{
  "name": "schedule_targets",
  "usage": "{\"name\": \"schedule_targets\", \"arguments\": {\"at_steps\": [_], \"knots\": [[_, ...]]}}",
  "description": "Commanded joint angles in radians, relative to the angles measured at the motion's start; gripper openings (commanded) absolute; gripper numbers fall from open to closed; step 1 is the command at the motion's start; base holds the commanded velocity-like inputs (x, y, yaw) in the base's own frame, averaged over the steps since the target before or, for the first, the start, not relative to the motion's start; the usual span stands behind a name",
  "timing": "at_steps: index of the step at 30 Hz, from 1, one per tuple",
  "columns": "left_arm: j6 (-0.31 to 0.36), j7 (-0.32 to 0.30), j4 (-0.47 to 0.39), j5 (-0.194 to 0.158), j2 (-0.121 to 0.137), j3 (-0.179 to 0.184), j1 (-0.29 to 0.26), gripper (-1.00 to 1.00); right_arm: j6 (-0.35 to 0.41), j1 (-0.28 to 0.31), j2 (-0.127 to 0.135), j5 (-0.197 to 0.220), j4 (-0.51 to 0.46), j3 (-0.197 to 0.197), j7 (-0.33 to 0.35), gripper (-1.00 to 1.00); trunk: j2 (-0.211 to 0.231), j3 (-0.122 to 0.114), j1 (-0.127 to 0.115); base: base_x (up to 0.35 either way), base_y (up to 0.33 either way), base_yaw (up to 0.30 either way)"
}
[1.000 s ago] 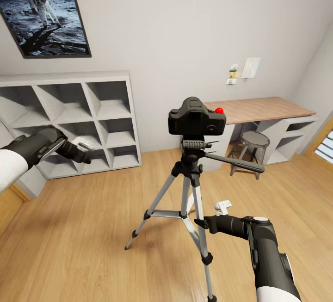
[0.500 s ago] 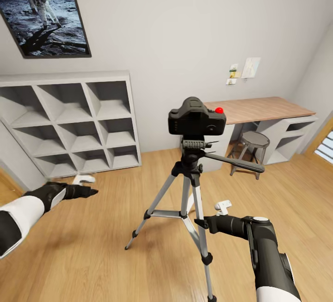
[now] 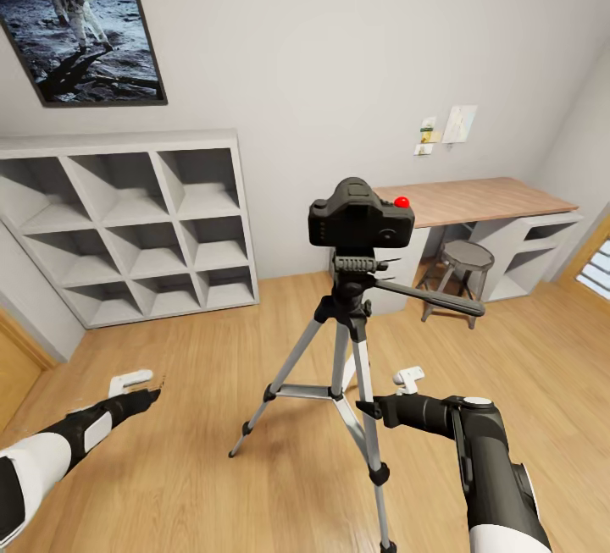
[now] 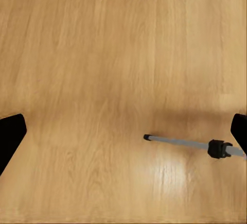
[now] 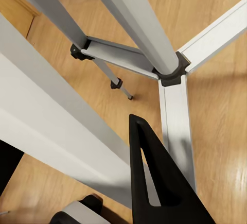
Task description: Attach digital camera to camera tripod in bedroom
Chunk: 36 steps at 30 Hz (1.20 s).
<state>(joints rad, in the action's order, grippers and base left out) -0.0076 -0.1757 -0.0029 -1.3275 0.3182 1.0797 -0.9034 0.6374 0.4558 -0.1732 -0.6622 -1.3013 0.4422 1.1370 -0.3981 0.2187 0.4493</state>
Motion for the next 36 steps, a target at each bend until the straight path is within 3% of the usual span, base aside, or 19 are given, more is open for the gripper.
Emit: {"name": "schedule_targets", "arguments": {"at_steps": [1, 9, 16, 21, 28, 36], "knots": [[-0.003, 0.001, 0.0, -0.013, 0.0, 0.008, 0.009, 1.0, -0.005, 0.001, -0.001, -0.02, -0.001, 0.003, -0.042, -1.0, -0.002, 0.002, 0.001, 0.0, 0.0, 0.0], [-0.003, 0.03, 0.0, -0.034, -0.008, 0.009, 0.109, 1.0, -0.004, 0.001, -0.001, -0.02, -0.001, 0.003, -0.042, -1.0, -0.002, 0.002, 0.001, 0.0, 0.0, 0.0], [0.087, 0.146, 0.0, -0.03, -0.058, 0.009, 0.15, 1.0, -0.004, 0.001, -0.001, -0.02, -0.001, 0.003, -0.043, -1.0, -0.002, 0.002, 0.001, 0.0, 0.0, 0.0], [0.135, 0.201, -0.001, -0.029, -0.077, 0.01, 0.191, 1.0, -0.007, 0.001, -0.001, -0.02, -0.001, 0.003, -0.042, -1.0, -0.002, 0.002, 0.001, 0.0, 0.0, 0.0], [0.155, 0.228, -0.001, -0.035, -0.098, 0.01, 0.249, 1.0, 0.001, 0.001, -0.001, -0.02, -0.001, 0.003, -0.042, -1.0, -0.002, 0.002, 0.001, 0.0, 0.0, 0.0], [0.155, 0.236, 0.0, -0.039, -0.124, 0.009, 0.273, 1.0, -0.005, 0.001, -0.001, -0.02, -0.001, 0.002, -0.042, -1.0, -0.002, 0.002, 0.001, 0.0, 0.0, 0.0]]}}
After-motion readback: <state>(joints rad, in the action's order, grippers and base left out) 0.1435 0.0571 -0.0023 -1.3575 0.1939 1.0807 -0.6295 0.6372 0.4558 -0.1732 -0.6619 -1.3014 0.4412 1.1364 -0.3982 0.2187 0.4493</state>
